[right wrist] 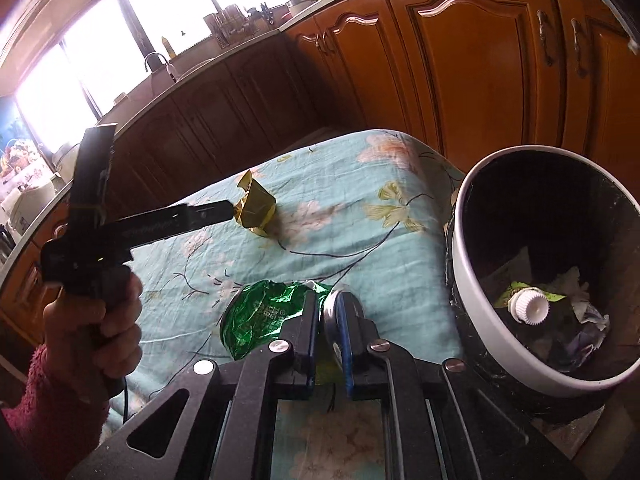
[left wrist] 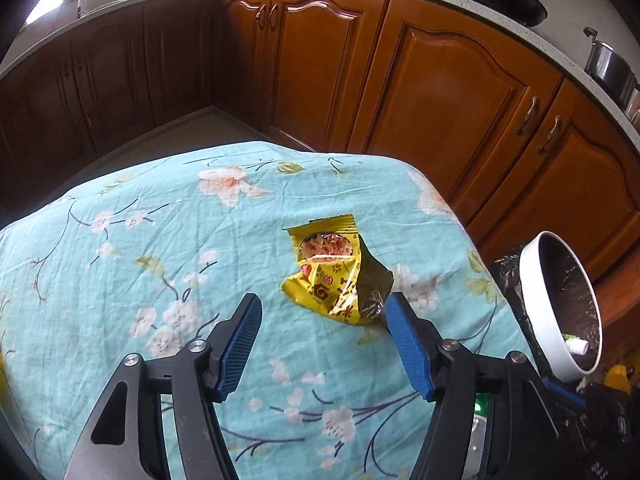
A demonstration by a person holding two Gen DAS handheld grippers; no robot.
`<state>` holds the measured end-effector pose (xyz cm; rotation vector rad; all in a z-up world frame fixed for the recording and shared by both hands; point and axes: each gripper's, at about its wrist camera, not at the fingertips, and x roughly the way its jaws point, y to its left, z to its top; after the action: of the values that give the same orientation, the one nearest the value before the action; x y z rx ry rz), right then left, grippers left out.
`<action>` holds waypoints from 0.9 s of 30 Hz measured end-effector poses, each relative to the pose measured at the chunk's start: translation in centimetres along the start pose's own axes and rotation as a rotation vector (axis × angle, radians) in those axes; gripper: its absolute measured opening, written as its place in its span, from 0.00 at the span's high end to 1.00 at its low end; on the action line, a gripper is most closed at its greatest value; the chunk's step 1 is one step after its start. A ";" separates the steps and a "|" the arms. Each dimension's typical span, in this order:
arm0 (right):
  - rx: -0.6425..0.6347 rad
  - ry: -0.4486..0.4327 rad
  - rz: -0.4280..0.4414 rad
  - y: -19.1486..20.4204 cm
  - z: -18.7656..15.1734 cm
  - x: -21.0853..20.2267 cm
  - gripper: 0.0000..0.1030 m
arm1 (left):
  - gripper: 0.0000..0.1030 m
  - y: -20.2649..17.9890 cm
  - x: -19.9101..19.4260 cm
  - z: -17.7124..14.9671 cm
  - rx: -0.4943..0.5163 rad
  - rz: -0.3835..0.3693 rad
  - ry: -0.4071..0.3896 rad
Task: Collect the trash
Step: 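Grasp the yellow snack bag with the left gripper while the right grasps the green crushed can, then carry bag and can over the bin and open both grippers to drop them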
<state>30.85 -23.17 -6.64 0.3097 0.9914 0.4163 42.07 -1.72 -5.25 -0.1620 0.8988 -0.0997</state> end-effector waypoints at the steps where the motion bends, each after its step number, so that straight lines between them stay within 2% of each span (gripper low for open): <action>1: -0.017 0.007 -0.009 0.3 -0.1 0.0 0.90 | 0.38 -0.3 0.7 0.3 0.010 0.016 0.001; 2: -0.029 0.011 -0.018 0.5 -0.2 0.0 0.86 | 0.41 -0.6 1.4 0.5 0.020 0.035 0.013; 3: -0.037 0.016 -0.026 0.8 -0.3 0.1 0.86 | 0.45 -0.9 1.9 0.5 0.032 0.048 0.021; 4: -0.045 0.023 -0.027 0.9 -0.4 0.1 0.86 | 0.65 -1.1 2.5 0.6 0.039 0.046 0.042; 5: -0.051 0.028 -0.028 1.0 -0.5 0.1 0.82 | 0.80 -1.2 3.1 0.5 0.042 0.031 0.062; 6: -0.053 0.031 -0.030 1.1 -0.6 0.1 0.79 | 0.80 -1.3 3.3 0.4 0.044 0.025 0.066; 8: -0.058 0.030 -0.032 1.3 -0.7 0.1 0.61 | 0.85 -1.6 3.0 0.1 0.058 0.028 0.050; 9: -0.064 0.032 -0.034 1.5 -0.7 0.2 0.58 | 0.86 -1.5 2.8 0.0 0.055 0.013 0.053; 15: -0.076 0.053 -0.062 1.8 -0.3 1.9 0.56 | 0.86 -0.7 -0.7 -2.3 0.028 -0.042 0.028; 18: -0.060 0.069 -0.075 1.4 -0.5 2.5 0.63 | 0.86 0.0 -2.9 -3.6 0.001 -0.068 0.013; 19: -0.053 0.070 -0.075 1.3 -0.6 2.6 0.80 | 0.86 0.1 -3.5 -4.0 -0.005 -0.074 0.009; 22: -0.049 0.043 -0.082 1.3 -0.8 1.6 0.91 | 0.86 0.4 -5.4 -5.2 -0.023 -0.090 0.002; 27: -0.059 -0.014 -0.070 1.9 -1.5 -1.0 0.91 | 0.86 -0.4 -7.8 -6.5 -0.017 -0.130 -0.017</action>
<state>28.71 -21.84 -5.85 0.2239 0.9716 0.3787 32.13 -1.50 -3.11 -0.2371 0.8721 -0.2110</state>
